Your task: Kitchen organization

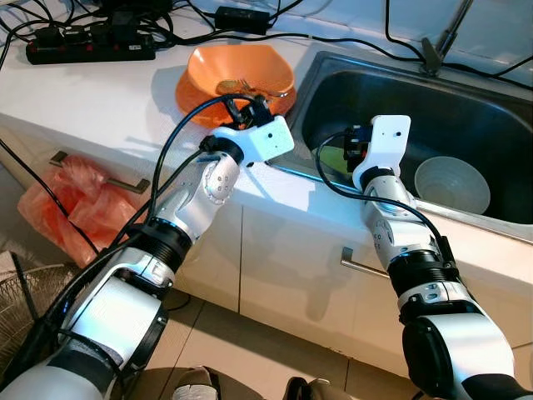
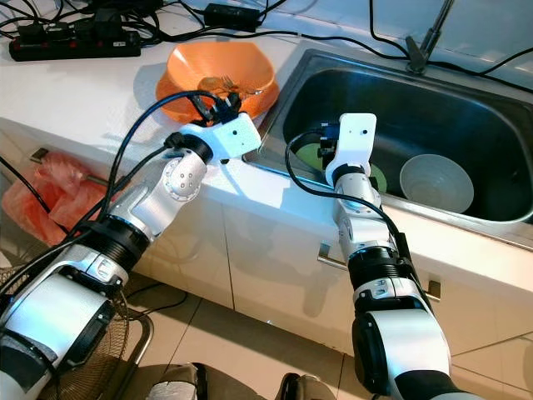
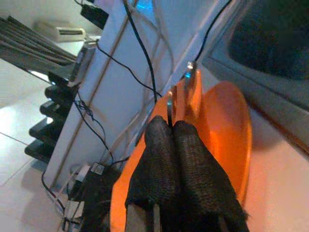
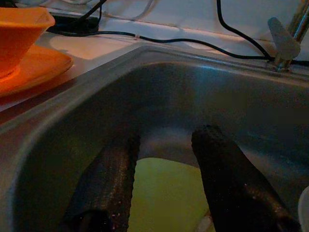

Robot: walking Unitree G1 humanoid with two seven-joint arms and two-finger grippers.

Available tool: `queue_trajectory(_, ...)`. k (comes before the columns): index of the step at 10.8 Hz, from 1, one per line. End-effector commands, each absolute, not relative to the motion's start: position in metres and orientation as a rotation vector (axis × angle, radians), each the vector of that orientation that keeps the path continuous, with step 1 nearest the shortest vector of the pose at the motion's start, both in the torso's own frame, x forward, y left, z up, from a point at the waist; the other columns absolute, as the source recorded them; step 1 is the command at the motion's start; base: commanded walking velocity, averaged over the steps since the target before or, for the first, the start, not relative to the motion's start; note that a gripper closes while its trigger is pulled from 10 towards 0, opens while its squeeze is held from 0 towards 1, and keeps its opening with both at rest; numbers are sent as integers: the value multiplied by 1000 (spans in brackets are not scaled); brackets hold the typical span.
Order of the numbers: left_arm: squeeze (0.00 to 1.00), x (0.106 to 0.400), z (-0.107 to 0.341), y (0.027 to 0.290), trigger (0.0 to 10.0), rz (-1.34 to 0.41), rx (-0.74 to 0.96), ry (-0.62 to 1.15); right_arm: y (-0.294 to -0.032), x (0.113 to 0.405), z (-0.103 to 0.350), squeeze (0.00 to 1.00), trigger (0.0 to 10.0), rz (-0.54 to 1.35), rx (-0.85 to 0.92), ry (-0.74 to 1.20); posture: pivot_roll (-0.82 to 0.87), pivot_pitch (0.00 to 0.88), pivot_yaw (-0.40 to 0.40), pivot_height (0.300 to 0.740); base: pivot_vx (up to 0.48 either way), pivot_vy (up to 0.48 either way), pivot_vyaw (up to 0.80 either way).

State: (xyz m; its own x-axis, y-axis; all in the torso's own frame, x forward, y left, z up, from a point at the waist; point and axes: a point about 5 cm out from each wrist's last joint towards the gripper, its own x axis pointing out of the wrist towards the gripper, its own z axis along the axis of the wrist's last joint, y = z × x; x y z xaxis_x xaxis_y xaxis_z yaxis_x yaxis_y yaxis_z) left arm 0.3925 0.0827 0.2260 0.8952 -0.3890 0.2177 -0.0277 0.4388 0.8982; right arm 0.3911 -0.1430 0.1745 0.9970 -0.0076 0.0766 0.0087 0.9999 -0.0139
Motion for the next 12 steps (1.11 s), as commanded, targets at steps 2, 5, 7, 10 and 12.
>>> queue_trajectory(2, 0, 391, 238, 78, 10000, -217, 1082, -477, -148, 389, 165, 0, 10000, -29, 5, -45, 113, 109, -60, 740, 0, 0, 0)
queue_trajectory(5, 1000, 389, 238, 77, 10000, -226, 1044, -482, -147, 389, 165, 0, 10000, -29, 6, -43, 114, 114, -60, 740, 0, 0, 0)
queue_trajectory(7, 1000, 388, 245, 79, 10000, -203, 1040, -503, -148, 389, 165, 0, 10000, -33, 7, -43, 116, 116, -61, 740, 0, 0, 0)
queue_trajectory(10, 0, 387, 241, 79, 10000, -228, 1074, -471, -148, 389, 165, 0, 10000, -31, 6, -44, 114, 121, -61, 740, 0, 0, 0)
queue_trajectory(12, 1000, 378, 242, 76, 10000, -307, 1052, -446, -148, 388, 164, 0, 10000, -34, 5, -43, 116, 116, -60, 740, 0, 0, 0)
